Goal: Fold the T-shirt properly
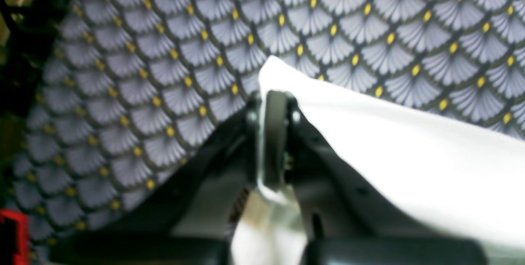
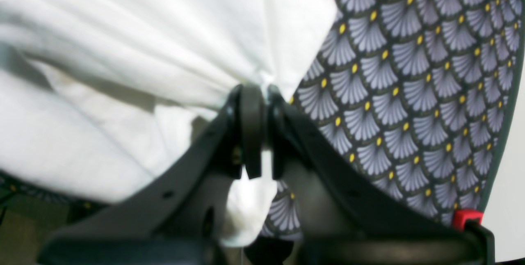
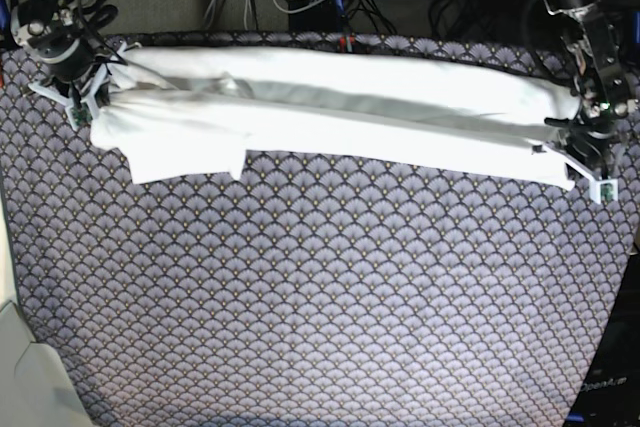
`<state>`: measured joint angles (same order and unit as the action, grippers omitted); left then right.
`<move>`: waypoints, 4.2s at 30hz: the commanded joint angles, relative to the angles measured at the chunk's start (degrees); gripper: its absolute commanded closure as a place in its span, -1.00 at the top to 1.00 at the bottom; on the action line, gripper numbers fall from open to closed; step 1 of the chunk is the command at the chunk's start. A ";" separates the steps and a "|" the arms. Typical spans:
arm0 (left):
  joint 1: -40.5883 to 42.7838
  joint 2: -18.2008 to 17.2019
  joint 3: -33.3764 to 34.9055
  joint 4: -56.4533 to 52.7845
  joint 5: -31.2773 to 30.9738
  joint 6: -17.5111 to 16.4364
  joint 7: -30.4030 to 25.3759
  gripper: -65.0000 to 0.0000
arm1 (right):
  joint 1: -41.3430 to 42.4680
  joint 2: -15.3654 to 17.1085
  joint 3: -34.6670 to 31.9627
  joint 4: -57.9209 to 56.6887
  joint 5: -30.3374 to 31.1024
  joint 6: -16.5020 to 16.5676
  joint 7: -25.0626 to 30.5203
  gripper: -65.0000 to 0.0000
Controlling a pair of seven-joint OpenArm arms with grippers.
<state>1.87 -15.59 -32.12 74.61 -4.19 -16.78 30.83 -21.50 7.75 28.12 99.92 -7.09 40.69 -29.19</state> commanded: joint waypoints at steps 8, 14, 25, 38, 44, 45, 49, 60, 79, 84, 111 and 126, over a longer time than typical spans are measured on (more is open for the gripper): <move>-1.03 -1.59 -0.36 -3.62 0.45 0.91 -1.33 -0.97 | 0.00 0.82 0.50 1.14 -0.34 -0.69 0.22 -1.00; -0.59 -1.50 -0.28 -3.53 0.45 0.91 -0.98 -0.69 | -0.09 0.82 0.67 1.14 -0.34 -0.69 0.13 -0.97; 1.43 -1.24 -0.28 -2.83 0.36 0.73 -0.98 -0.32 | 0.18 0.82 3.75 1.14 -0.51 -0.69 0.13 -0.03; 2.31 -1.15 -0.72 -2.39 0.36 -5.51 -0.72 -0.32 | 3.87 1.17 8.76 1.14 -0.51 -0.69 0.22 -0.03; 2.31 -1.15 -0.54 -2.39 0.36 -5.60 -0.72 -0.31 | 10.02 1.09 6.30 1.22 -0.60 -0.69 -1.01 -0.02; 2.39 -1.15 -0.45 -2.39 0.36 -5.60 -0.72 -0.31 | 11.17 1.09 4.89 1.14 -0.60 -0.69 -2.59 -0.02; 2.92 -1.06 -0.36 -2.39 0.36 -5.60 -0.63 -0.31 | 17.06 1.61 -1.35 0.43 -0.60 -0.69 -9.97 -0.02; 3.19 -1.15 -0.63 -2.39 0.45 -5.60 -0.63 -0.31 | 27.52 0.38 -9.26 -12.93 -0.60 -0.69 -16.30 -0.03; 2.75 -0.19 -0.45 -2.39 0.80 -5.60 -0.63 -0.31 | 27.87 -0.14 -9.26 -20.49 -0.34 -0.69 -16.22 -0.03; 2.75 0.17 -0.36 -2.39 0.98 -5.60 -0.63 -0.31 | 28.05 -0.14 -9.26 -22.16 -0.34 -0.69 -16.22 -0.03; 2.66 0.17 -0.36 -2.39 0.54 -5.60 -0.63 -0.32 | 21.72 -1.90 -9.17 -4.14 -0.42 -0.69 -16.57 -1.00; 2.92 0.17 -0.36 -2.39 0.63 -5.60 -0.63 -0.31 | 10.29 -2.08 -8.82 11.07 -0.51 -0.69 -16.74 -1.00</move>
<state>4.58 -15.35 -32.75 72.01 -3.97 -21.23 27.99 -11.81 5.06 19.09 109.80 -8.14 40.25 -47.24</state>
